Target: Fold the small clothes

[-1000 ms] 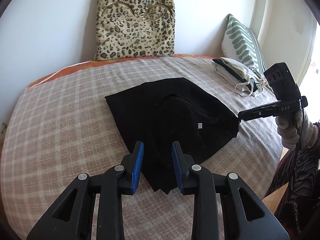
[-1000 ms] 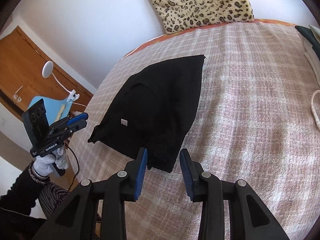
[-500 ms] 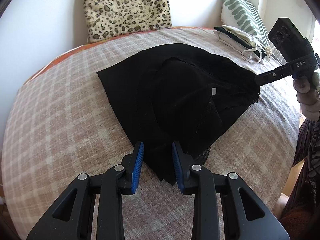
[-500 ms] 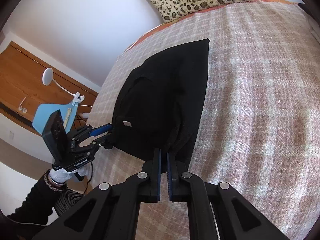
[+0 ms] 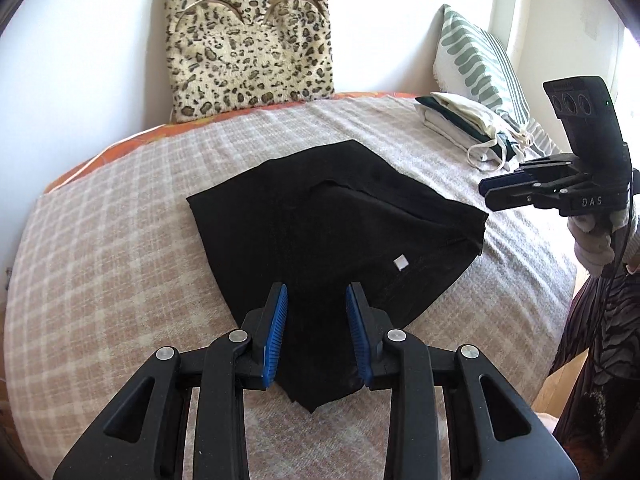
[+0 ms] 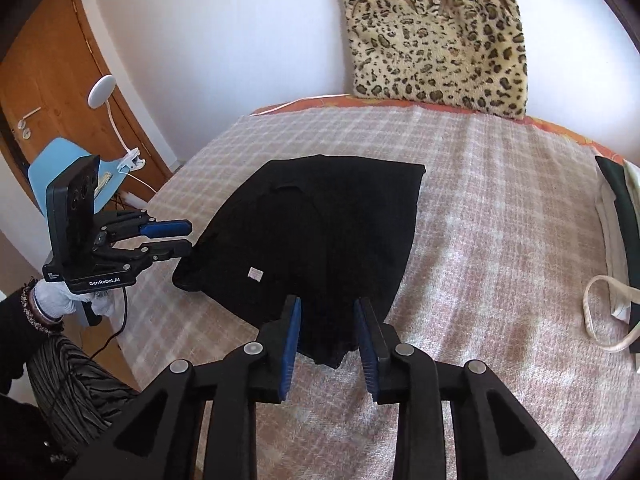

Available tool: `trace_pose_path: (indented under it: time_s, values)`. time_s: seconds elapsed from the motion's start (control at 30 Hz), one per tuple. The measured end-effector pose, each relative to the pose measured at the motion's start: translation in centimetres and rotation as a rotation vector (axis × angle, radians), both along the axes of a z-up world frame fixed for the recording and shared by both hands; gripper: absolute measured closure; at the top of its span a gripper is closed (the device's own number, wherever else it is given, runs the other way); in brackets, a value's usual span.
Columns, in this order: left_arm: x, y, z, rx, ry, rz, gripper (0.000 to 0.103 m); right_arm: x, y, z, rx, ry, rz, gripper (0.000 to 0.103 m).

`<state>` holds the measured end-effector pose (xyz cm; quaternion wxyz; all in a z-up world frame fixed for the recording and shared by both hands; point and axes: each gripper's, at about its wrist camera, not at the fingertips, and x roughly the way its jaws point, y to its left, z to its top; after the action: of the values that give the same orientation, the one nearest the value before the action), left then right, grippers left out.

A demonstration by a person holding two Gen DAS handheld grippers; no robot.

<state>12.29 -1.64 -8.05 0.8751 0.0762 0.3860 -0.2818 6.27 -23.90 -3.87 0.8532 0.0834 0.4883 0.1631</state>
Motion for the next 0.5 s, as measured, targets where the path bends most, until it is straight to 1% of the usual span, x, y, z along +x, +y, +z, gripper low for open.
trace_pose_path:
  time_s: [0.07, 0.2, 0.3, 0.33, 0.37, 0.4, 0.43, 0.5]
  values:
    - [0.6, -1.2, -0.2, -0.015, 0.015, -0.02, 0.073, 0.9, 1.0, -0.4, -0.008, 0.004, 0.013, 0.073]
    - [1.1, -3.1, -1.5, 0.044, 0.039, -0.057, 0.073, 2.1, 3.2, -2.4, -0.029, 0.049, 0.06, 0.073]
    - [1.1, -3.2, -3.2, 0.08, 0.104, -0.065, 0.073, 2.4, 4.2, -4.0, -0.048, 0.117, 0.105, 0.073]
    - [0.8, -3.1, -3.6, 0.092, 0.113, -0.068, 0.073, 2.4, 4.4, -4.6, -0.059, 0.148, 0.118, 0.073]
    - [0.5, -2.9, -3.5, 0.094, 0.095, -0.072, 0.073, 2.2, 4.4, -5.0, -0.068, 0.159, 0.127, 0.073]
    - [0.3, -2.7, -3.3, 0.097, 0.101, -0.072, 0.073, 2.1, 4.4, -5.0, -0.066, 0.157, 0.138, 0.073]
    - [0.2, -2.3, -2.8, 0.082, 0.102, -0.063, 0.073, 2.1, 4.2, -4.7, -0.055, 0.155, 0.143, 0.073]
    - [0.3, -1.1, -1.6, 0.027, 0.089, -0.029, 0.073, 2.1, 3.3, -3.7, 0.006, 0.119, 0.133, 0.072]
